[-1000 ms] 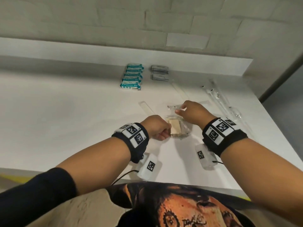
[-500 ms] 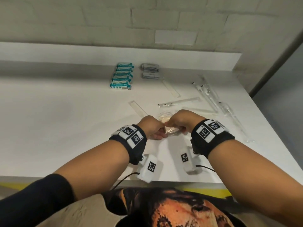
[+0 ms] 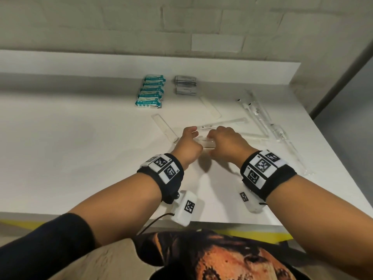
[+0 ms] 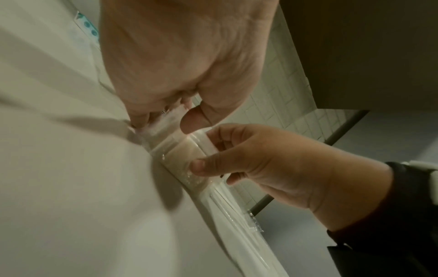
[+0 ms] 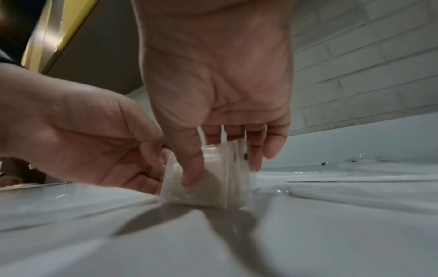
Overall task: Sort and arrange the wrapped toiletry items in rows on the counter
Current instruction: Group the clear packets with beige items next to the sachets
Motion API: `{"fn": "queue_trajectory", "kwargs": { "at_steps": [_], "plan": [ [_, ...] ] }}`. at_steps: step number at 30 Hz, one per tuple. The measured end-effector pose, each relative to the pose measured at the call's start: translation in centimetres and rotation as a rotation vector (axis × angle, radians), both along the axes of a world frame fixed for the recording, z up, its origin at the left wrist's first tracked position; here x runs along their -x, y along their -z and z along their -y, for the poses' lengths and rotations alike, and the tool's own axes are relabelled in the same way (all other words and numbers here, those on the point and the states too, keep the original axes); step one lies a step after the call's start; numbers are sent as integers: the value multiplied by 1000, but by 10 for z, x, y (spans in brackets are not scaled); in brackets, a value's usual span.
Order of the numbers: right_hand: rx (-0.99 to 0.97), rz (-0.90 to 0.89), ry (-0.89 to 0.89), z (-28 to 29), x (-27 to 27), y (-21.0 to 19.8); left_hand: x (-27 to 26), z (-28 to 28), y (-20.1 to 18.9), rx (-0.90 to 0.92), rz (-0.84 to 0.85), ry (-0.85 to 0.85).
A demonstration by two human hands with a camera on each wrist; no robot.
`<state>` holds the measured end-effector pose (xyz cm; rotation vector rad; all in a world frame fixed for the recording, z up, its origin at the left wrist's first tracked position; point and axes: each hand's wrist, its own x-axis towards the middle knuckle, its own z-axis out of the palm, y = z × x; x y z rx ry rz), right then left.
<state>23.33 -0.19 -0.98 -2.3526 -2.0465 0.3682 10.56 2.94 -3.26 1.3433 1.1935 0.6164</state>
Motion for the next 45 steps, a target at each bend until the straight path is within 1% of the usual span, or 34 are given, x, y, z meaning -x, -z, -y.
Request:
{"fn": "queue_trajectory", "kwargs": {
  "at_steps": [3, 6, 8, 10, 14, 19, 22, 25, 27, 30, 33, 35, 38, 41, 45],
  "plan": [
    [1, 16, 41, 6, -8, 7, -4, 1, 4, -13, 26, -1],
    [22, -52, 78, 13, -13, 14, -5, 1, 7, -29, 24, 13],
    [37, -127, 47, 15, -12, 18, -9, 2, 12, -38, 23, 59],
    [39, -149, -2, 13, -10, 20, -12, 2, 17, -52, 18, 97],
    [-8, -122, -36, 11, -14, 23, -15, -2, 26, -74, -1, 107],
    [47, -50, -55, 12, -13, 23, -19, -6, 31, -83, -95, 193],
    [49, -71, -24, 8, -15, 16, -18, -13, 27, -47, -68, 187],
    [14, -201, 36, -2, -14, -6, -10, -26, 9, -44, -43, 100],
    [-27, -353, 90, -11, -13, -22, -5, -35, -3, 5, 36, 48],
    [-39, -638, 168, -29, -11, -33, 2, -51, -17, 118, 191, 71],
    [-27, -838, 192, -48, -6, -32, 8, -67, -24, 122, 231, 66],
    [-25, -925, 209, -63, -1, -31, 12, -83, -24, 109, 217, 53],
    [-75, -1065, 326, -92, 5, -27, 17, -111, -23, 120, 168, 56],
    [-142, -1096, 468, -129, 4, -15, 15, -142, -22, 125, 73, 22],
    [-79, -1110, 625, -177, -2, 5, 4, -184, -15, 60, -81, -12]
  ]
}}
